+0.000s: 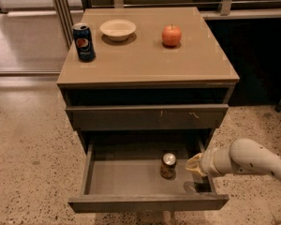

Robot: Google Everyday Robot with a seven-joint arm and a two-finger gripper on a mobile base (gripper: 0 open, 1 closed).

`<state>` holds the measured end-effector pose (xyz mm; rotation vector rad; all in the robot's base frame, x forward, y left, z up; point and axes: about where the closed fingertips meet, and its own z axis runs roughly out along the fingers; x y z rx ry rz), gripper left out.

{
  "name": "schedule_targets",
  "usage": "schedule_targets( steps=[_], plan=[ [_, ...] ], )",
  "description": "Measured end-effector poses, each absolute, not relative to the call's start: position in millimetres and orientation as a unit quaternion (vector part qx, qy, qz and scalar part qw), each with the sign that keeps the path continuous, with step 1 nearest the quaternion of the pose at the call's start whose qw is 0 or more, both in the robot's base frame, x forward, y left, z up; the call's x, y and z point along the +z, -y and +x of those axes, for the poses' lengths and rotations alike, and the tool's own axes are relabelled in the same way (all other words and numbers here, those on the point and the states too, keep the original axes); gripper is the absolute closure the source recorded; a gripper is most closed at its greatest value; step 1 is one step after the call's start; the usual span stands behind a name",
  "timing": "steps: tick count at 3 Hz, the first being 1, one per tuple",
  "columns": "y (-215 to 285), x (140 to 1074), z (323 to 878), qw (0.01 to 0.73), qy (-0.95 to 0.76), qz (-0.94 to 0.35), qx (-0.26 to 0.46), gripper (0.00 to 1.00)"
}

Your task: Pick orange can from middle drawer and place on counter

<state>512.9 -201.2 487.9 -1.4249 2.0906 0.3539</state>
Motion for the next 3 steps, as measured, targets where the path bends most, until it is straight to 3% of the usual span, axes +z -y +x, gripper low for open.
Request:
schedule_targets(
  steps=[1,2,3],
  plan=[
    [194.1,474.3,526.0,0.314,-0.771,-0.536,0.141,0.35],
    [188.0,464.0,535.7,0.323,-0.765,-0.537,0.149,0.2],
    [181.3,454.9,541.7,0.324,-0.761,-0.539,0.16,0.16]
  ],
)
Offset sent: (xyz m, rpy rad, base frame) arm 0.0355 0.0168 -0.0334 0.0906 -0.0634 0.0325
